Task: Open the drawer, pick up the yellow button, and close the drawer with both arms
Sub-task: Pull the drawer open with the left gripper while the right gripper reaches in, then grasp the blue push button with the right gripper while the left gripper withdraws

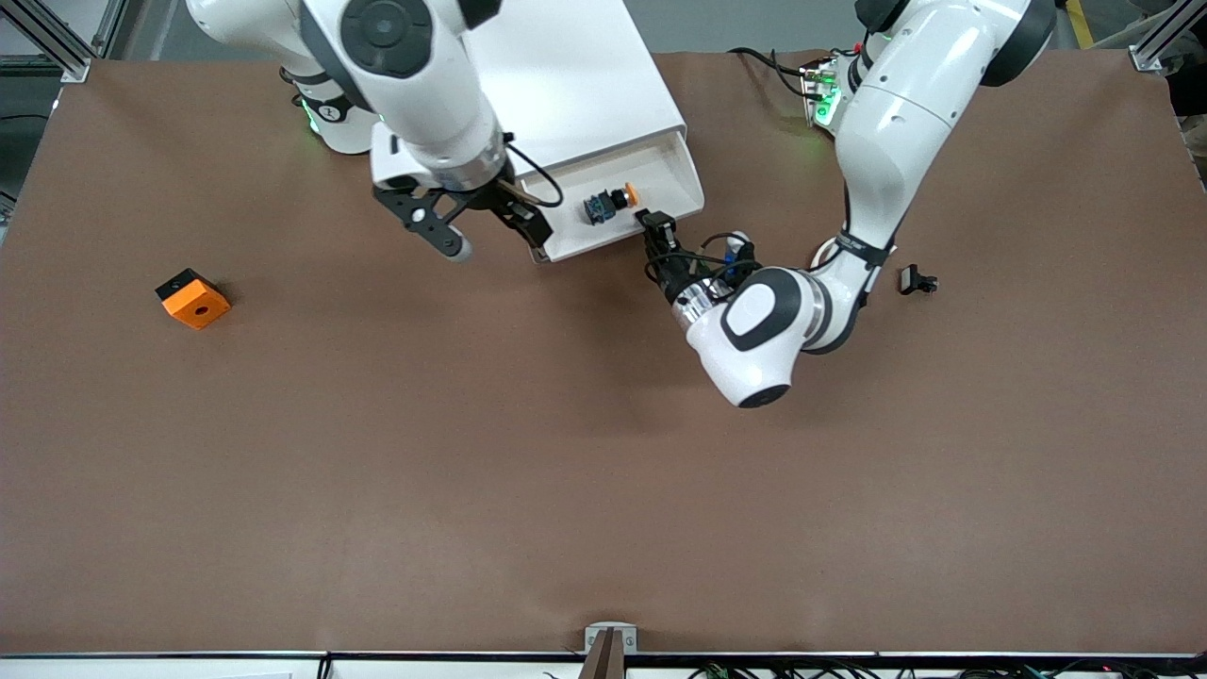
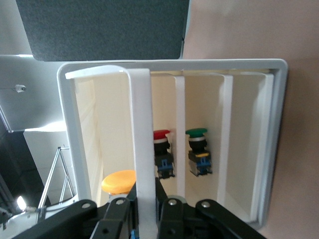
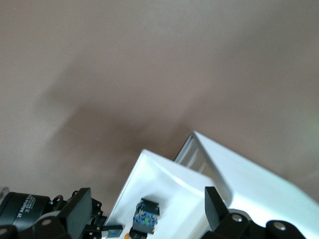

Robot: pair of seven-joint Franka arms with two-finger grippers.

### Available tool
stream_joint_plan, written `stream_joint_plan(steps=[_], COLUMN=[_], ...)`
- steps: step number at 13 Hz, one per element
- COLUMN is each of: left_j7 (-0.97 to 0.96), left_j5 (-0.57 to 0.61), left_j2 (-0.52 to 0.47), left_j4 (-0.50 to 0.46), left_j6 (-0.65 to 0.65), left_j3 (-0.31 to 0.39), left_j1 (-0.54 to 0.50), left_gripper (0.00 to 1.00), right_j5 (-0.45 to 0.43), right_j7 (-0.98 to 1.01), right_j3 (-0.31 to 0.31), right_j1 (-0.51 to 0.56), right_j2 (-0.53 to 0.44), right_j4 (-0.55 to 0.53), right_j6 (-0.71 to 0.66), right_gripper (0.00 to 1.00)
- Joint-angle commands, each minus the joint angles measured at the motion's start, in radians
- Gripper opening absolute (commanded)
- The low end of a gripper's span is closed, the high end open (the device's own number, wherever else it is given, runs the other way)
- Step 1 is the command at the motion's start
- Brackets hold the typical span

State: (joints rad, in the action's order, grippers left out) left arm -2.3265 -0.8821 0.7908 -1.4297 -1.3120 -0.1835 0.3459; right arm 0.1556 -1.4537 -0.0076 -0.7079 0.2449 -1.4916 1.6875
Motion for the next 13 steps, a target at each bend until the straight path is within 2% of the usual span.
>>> stream_joint_plan(steps=[1, 2, 3, 7, 9, 13], left_j7=[0.062, 0.081, 0.085, 0.101, 0.130, 0.252], left_j5=[0.002, 0.002, 0.005, 0.017, 0.022, 0.040], left_j2=[0.019, 0.019, 0.019, 0.015, 0.015, 0.007], left_j4=[0.017, 0.018, 0.017, 0.069, 0.118, 0.170], left_j6=[-0.058, -0.056, -0.056, -0.058, -0.056, -0.056], left_j3=[0.010, 0.010, 0.010, 0.022, 0.088, 0.217], left_j1=[-0.002, -0.002, -0.002, -0.004, -0.002, -0.002], left_gripper=[0.36, 0.58, 0.99, 1.00, 1.00, 1.00], right_j5=[0.002, -0.001, -0.002, -0.027, -0.057, -0.054], right_j7=[-0.169, -0.198, -0.223, -0.246, -0.246, -0.247], right_j3=[-0.009, -0.009, -0.009, -0.009, -0.009, -0.009], right_j1=[-0.077, -0.103, -0.125, -0.142, -0.156, -0.177], right_j2=[0.103, 0.118, 0.132, 0.165, 0.174, 0.191], right_j4=[0.099, 0.102, 0.102, 0.099, 0.090, 0.050], right_j6=[0.003, 0.020, 0.038, 0.043, 0.043, 0.044], right_gripper=[1.00, 1.00, 1.00, 1.00, 1.00, 1.00])
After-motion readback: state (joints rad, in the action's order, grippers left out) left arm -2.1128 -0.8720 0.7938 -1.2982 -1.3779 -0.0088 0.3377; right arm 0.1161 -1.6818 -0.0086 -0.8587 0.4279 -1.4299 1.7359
